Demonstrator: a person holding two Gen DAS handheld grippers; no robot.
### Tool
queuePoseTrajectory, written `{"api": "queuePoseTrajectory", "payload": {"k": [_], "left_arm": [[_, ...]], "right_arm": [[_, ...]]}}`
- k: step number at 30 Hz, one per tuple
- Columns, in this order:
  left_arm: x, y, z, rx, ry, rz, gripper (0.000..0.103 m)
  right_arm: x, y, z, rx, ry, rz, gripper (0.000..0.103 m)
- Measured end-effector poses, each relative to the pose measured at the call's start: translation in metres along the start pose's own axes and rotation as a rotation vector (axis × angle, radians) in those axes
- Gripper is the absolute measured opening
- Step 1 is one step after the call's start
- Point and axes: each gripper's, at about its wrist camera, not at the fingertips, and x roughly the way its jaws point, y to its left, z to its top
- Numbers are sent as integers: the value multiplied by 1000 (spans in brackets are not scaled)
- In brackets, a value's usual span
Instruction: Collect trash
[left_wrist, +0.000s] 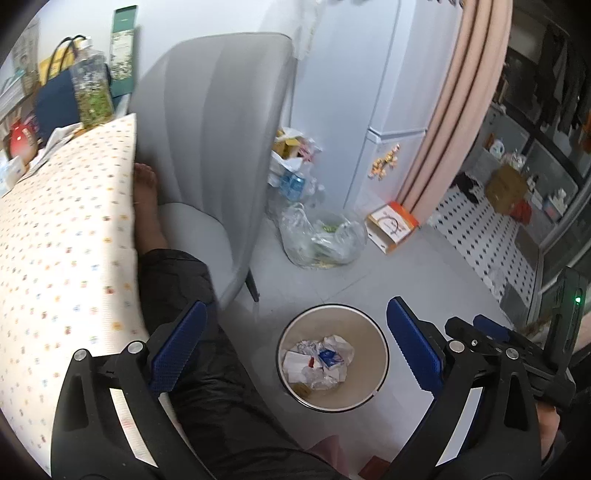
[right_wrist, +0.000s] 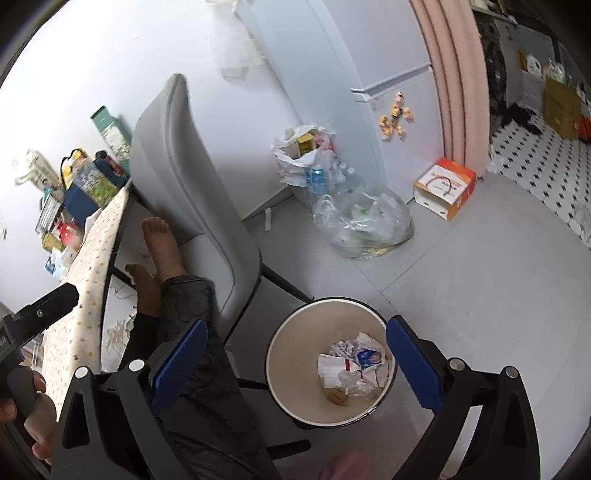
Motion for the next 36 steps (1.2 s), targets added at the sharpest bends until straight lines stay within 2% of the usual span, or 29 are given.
{"api": "queuePoseTrajectory", "payload": {"k": [13, 22, 30, 36], "left_arm": [[-70, 79, -10, -133, -105, 56, 97], [-124, 120, -23, -188, -182, 108, 97], [-181, 147, -37, -213, -264, 163, 97], [-217, 160, -52, -219, -314, 203, 97]], "right_arm": [[-36, 105, 4, -176, -29, 61, 95], [-70, 167, -3, -279, -69, 62, 95], [-110, 222, -12, -377, -130, 74, 95], [-133, 251, -21, -417, -169, 49, 95]]}}
